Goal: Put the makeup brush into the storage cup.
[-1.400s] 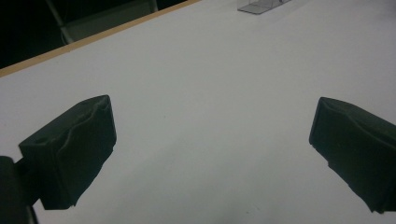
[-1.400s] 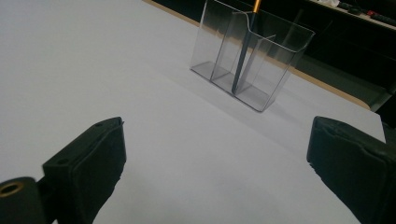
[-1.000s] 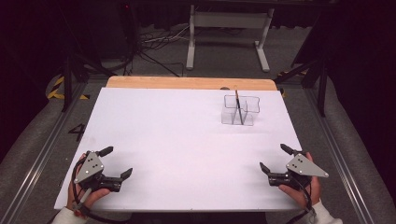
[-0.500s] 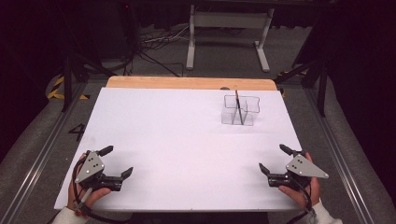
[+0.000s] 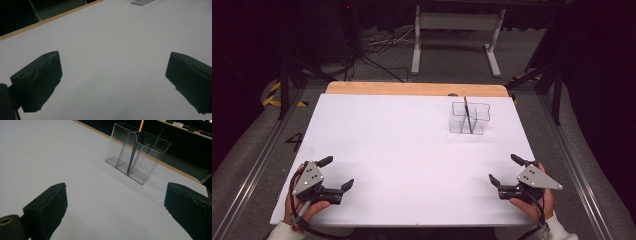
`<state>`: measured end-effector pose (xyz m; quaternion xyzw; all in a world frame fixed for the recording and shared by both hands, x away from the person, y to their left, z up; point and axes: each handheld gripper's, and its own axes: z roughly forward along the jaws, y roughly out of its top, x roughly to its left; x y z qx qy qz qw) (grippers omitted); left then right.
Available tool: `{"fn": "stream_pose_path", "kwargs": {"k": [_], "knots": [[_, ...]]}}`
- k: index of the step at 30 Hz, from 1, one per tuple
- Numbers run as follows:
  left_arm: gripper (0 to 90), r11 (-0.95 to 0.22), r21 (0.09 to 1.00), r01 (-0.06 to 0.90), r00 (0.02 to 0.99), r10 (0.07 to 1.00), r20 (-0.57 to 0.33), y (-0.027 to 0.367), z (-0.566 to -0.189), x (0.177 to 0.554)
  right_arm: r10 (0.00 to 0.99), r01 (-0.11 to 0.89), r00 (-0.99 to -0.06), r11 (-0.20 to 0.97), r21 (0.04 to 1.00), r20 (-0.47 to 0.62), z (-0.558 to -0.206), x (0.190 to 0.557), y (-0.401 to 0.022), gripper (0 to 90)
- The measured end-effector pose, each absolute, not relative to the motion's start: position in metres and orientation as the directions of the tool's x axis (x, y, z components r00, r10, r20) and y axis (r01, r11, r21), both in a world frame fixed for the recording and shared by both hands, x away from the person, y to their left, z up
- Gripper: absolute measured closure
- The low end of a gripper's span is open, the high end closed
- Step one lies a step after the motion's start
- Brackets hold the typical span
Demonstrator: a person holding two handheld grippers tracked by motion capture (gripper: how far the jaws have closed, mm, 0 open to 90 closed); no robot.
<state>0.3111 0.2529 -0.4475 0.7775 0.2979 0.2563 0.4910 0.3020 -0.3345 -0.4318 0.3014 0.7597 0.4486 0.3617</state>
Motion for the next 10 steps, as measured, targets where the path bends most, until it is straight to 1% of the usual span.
{"fn": "stream_pose_path", "kwargs": {"k": [10], "knots": [[1.5,-0.349,0.911,0.22,0.694,0.712,0.106,0.2511,-0.4477,0.312,0.784,0.138,-0.555,0.418,0.898,-0.28,-0.433,0.3026,-0.335,5.7]]}}
